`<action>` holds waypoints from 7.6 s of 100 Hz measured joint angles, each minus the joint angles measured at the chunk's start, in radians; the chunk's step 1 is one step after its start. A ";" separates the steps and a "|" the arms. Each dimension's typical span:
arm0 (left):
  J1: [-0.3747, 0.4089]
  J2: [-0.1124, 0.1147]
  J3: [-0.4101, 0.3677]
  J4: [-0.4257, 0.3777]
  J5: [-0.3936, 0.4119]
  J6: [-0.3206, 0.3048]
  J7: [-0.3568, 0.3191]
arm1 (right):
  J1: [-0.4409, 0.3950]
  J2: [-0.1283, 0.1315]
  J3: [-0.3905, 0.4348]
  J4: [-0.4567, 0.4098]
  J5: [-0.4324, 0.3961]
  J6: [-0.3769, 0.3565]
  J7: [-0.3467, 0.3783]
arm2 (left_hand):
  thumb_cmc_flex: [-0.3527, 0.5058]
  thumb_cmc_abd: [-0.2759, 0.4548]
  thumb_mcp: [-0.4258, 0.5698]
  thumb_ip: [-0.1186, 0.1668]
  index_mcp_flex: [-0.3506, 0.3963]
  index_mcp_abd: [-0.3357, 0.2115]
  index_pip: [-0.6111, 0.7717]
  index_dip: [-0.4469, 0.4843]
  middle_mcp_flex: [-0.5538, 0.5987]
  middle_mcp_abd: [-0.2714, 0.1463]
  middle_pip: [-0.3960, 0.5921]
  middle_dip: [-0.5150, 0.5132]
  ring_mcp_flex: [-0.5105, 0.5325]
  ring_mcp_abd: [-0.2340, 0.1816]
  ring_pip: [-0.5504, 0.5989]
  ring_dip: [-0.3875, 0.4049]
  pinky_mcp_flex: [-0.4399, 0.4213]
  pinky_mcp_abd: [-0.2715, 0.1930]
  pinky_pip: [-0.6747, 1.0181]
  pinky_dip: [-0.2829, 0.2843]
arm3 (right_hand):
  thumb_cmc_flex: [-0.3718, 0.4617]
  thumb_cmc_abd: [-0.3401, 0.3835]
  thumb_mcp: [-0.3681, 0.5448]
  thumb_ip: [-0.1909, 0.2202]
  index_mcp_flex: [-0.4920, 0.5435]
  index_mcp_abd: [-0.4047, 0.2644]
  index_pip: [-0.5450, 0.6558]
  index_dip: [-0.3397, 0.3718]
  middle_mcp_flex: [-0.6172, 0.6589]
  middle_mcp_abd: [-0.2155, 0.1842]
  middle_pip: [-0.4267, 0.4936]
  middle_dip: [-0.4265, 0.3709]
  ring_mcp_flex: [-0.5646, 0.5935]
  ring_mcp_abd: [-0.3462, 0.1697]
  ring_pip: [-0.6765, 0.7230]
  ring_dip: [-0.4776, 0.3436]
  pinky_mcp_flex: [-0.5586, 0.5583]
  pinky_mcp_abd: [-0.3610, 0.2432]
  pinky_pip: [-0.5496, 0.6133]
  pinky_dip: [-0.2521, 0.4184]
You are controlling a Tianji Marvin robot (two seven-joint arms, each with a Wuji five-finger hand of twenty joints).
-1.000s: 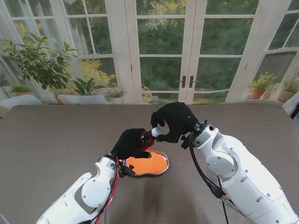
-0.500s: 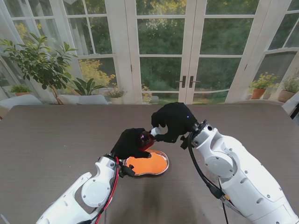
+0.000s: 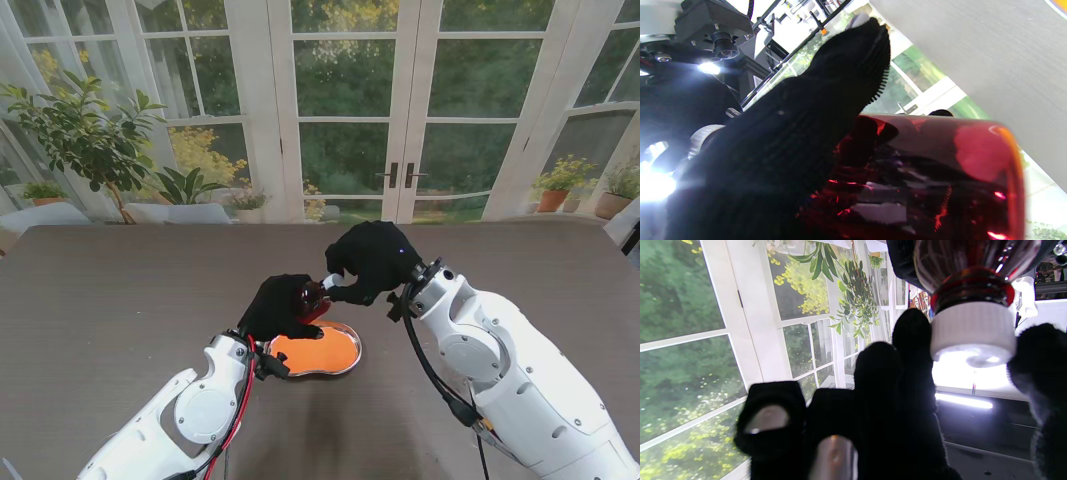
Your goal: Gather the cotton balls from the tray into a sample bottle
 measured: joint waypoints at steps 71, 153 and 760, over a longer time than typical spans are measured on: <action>-0.006 -0.002 0.004 0.005 0.000 -0.005 0.007 | 0.010 0.005 -0.014 -0.001 -0.029 0.026 0.008 | 0.000 0.000 0.000 0.000 0.001 -0.001 0.002 0.000 0.000 0.000 0.000 0.000 0.000 0.000 0.000 0.000 -0.001 0.000 0.000 0.000 | -0.036 0.336 -0.182 0.062 0.019 -0.014 0.116 0.000 0.010 0.003 0.085 -0.037 0.000 0.013 0.019 0.011 0.013 0.007 0.011 -0.001; -0.001 -0.004 -0.002 -0.002 0.003 -0.003 0.007 | -0.011 0.000 0.073 -0.017 0.020 -0.116 0.000 | 0.000 0.000 0.000 0.000 0.001 -0.001 0.002 0.000 0.000 0.000 0.000 0.000 0.000 0.000 0.000 0.000 -0.001 0.000 0.000 0.000 | -0.088 0.055 -0.010 0.077 -0.278 -0.076 -0.211 -0.038 -0.200 0.001 -0.152 -0.007 -0.012 -0.027 -0.226 -0.106 -0.133 -0.025 -0.013 0.000; 0.008 0.001 -0.005 -0.015 0.005 0.002 -0.005 | 0.004 0.013 0.076 0.025 -0.079 -0.168 -0.037 | 0.000 0.000 0.009 0.000 0.001 0.003 0.002 -0.001 0.000 0.001 0.000 0.001 0.000 0.000 0.000 0.000 0.000 0.000 0.000 0.000 | 0.146 -0.388 0.085 0.052 -0.267 -0.109 -0.173 -0.039 -0.243 -0.008 -0.165 -0.026 -0.013 -0.063 -0.247 -0.108 -0.100 -0.034 -0.015 0.011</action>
